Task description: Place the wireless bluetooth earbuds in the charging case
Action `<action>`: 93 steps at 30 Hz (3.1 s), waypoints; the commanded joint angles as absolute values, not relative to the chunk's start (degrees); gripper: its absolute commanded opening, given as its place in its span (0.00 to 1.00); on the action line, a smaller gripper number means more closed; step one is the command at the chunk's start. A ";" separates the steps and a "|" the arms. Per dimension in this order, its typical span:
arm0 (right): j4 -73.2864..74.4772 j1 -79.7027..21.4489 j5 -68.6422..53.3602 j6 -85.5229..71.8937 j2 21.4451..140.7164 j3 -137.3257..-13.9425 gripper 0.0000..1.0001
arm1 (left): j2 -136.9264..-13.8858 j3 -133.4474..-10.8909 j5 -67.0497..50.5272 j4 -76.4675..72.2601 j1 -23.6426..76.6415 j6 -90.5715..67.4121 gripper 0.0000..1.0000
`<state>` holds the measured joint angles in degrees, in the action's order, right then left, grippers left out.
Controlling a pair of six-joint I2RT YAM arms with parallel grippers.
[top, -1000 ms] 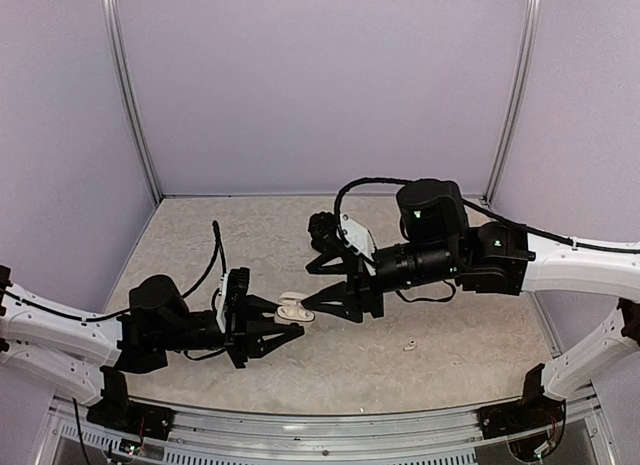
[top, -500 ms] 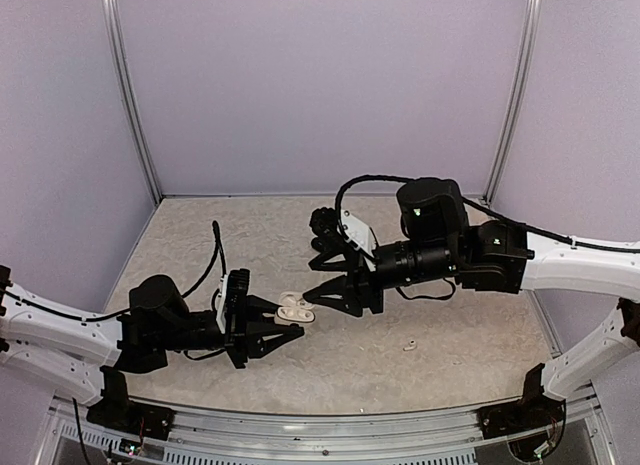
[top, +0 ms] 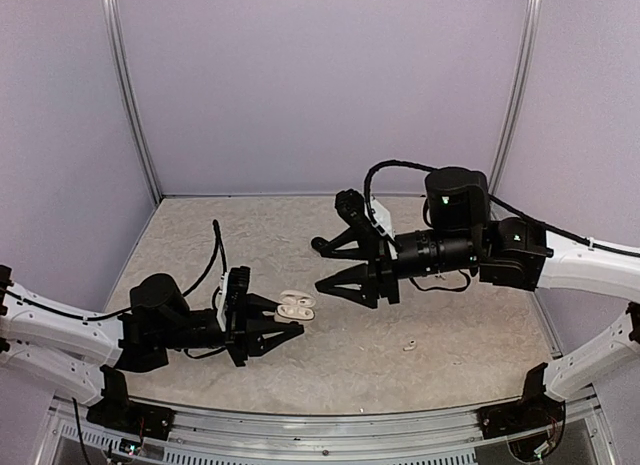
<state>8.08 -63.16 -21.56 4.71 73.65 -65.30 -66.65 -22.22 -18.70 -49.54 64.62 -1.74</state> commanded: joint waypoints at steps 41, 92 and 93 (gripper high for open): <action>18.59 -15.60 1.11 -4.28 103.86 -62.39 0.58 | -66.97 -21.05 -20.44 -53.46 62.33 -2.60 0.10; 18.34 -17.72 -22.22 -7.03 99.51 -55.36 0.56 | -66.66 -21.31 -20.57 -53.86 62.19 -2.78 0.10; 18.55 -17.99 -22.42 -7.11 99.17 -54.96 0.56 | -66.83 -21.43 -20.73 -53.94 62.16 -2.75 0.10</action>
<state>17.04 -17.82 -20.73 -7.07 100.82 -56.80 -66.65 -21.02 -20.36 -52.05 62.39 -2.79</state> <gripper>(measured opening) 0.567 0.236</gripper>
